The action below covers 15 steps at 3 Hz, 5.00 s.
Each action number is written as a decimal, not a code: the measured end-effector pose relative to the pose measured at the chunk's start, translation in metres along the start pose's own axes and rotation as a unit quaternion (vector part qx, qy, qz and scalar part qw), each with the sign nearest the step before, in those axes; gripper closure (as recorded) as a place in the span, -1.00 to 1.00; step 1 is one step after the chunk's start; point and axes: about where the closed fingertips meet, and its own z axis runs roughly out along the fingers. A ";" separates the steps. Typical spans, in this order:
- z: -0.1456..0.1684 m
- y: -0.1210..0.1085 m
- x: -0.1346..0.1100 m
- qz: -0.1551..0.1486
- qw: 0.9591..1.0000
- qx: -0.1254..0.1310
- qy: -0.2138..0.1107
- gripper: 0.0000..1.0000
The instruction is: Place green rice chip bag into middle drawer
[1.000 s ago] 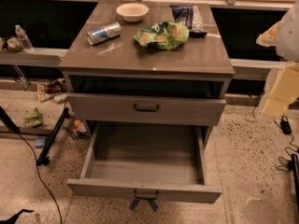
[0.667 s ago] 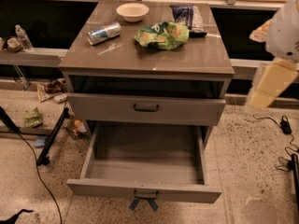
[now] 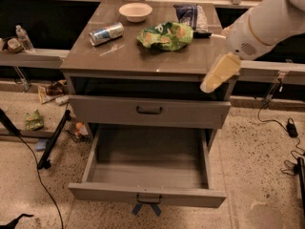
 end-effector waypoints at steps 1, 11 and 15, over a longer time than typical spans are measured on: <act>0.007 -0.010 -0.005 0.003 1.000 0.015 -0.013 -1.00; 0.196 -0.192 -0.086 0.036 0.990 0.066 -0.122 -0.01; 0.088 -0.110 -0.088 0.024 0.982 0.017 -0.189 1.00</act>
Offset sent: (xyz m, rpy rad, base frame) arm 0.0147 0.0026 -0.0003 0.0213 -0.0358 -0.0126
